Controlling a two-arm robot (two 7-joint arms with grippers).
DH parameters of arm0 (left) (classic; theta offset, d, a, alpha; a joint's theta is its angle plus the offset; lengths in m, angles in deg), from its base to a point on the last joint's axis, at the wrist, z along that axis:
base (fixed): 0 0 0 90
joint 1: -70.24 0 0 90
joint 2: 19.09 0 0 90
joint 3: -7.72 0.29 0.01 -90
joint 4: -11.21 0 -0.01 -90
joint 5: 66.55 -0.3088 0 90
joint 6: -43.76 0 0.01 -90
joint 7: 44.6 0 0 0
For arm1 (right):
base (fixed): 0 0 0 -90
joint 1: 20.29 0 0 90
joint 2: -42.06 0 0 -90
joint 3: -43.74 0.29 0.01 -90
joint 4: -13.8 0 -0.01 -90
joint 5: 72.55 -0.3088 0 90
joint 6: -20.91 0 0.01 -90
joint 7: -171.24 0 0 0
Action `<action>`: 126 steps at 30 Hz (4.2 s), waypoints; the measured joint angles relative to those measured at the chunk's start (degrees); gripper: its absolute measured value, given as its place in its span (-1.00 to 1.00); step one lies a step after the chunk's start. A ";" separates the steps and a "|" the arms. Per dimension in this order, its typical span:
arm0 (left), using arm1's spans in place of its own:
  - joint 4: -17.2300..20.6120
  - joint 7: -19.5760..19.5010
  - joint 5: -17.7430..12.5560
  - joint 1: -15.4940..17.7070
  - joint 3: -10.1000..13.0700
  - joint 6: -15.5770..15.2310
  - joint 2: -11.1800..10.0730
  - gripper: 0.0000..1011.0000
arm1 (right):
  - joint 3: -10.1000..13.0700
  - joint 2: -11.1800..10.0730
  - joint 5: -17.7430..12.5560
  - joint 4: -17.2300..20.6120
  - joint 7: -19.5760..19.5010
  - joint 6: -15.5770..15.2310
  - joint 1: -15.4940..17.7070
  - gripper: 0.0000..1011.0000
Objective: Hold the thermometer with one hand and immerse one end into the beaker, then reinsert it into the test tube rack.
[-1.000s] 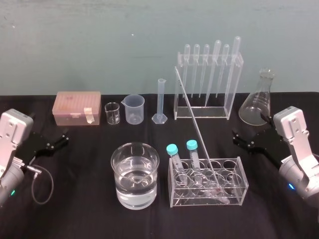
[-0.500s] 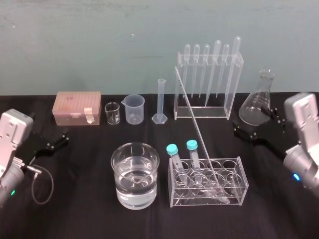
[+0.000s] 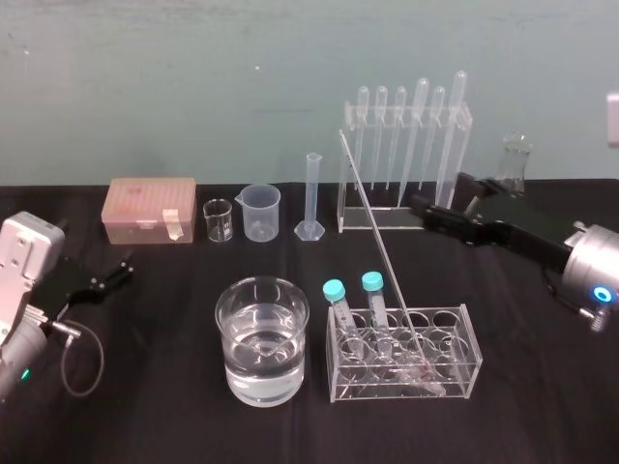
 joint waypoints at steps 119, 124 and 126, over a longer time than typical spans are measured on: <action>0.00 0.00 0.00 0.00 0.00 0.00 0.00 0.99 | 0.85 4.21 -0.04 -0.03 4.39 16.25 0.28 -0.89; 0.00 0.00 0.00 0.00 0.00 0.01 0.00 0.99 | 1.97 3.65 -2.83 1.26 5.00 14.46 -2.01 -0.89; 0.00 0.00 0.00 0.00 0.00 0.00 0.00 0.99 | 2.55 3.35 -4.73 1.85 5.09 13.01 -4.03 -0.89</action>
